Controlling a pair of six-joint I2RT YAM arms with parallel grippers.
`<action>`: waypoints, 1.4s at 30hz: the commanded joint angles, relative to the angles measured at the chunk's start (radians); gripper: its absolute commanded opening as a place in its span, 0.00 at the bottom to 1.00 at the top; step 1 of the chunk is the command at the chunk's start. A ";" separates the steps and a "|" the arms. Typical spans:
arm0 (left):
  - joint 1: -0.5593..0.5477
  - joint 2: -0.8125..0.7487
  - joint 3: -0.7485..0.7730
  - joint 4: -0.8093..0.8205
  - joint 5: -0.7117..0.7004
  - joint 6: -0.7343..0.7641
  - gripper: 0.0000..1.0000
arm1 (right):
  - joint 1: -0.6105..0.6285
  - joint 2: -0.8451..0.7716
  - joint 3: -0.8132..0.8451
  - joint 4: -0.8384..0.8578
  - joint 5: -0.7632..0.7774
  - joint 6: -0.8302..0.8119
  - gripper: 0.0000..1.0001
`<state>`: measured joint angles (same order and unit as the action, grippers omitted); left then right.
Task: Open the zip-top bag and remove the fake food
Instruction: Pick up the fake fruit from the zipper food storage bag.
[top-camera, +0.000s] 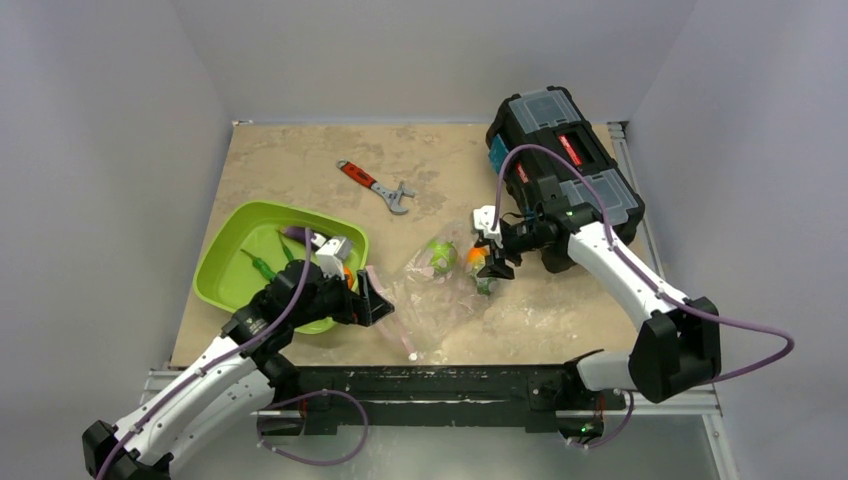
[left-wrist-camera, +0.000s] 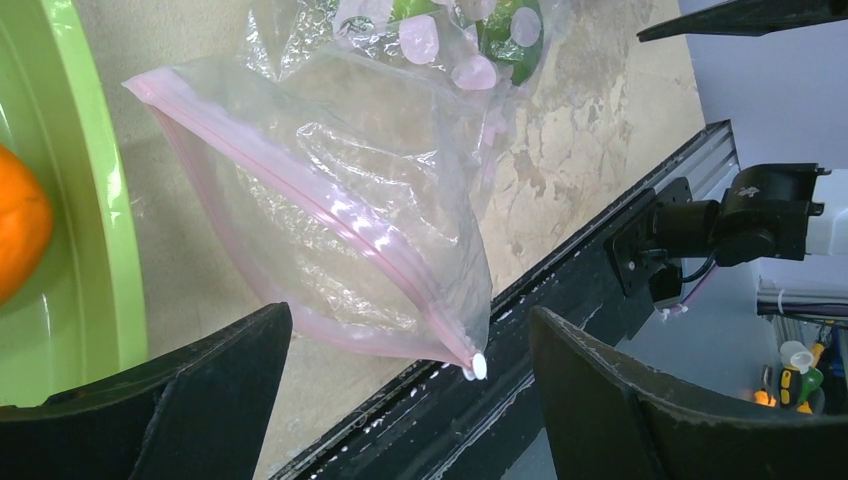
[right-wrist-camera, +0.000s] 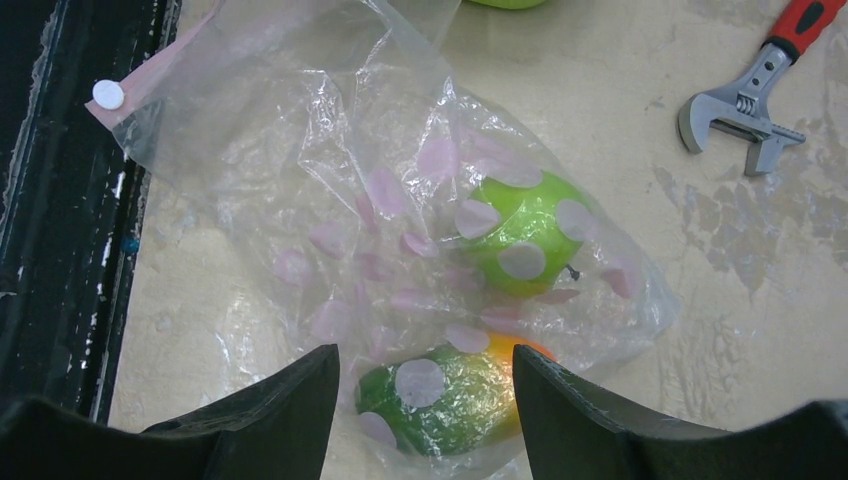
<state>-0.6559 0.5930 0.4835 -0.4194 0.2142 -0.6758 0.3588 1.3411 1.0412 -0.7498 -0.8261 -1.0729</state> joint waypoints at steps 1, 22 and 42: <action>-0.002 -0.012 -0.010 0.020 0.016 0.016 0.88 | -0.001 0.009 0.052 -0.027 -0.025 -0.036 0.63; -0.002 -0.023 -0.034 0.022 0.013 0.019 0.87 | -0.003 0.095 0.148 -0.061 0.079 -0.213 0.65; -0.004 -0.016 -0.044 0.006 0.017 0.031 0.84 | -0.034 0.196 0.194 -0.013 0.114 -0.164 0.65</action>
<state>-0.6559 0.5739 0.4431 -0.4305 0.2150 -0.6682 0.3378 1.5196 1.1965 -0.7860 -0.7185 -1.2449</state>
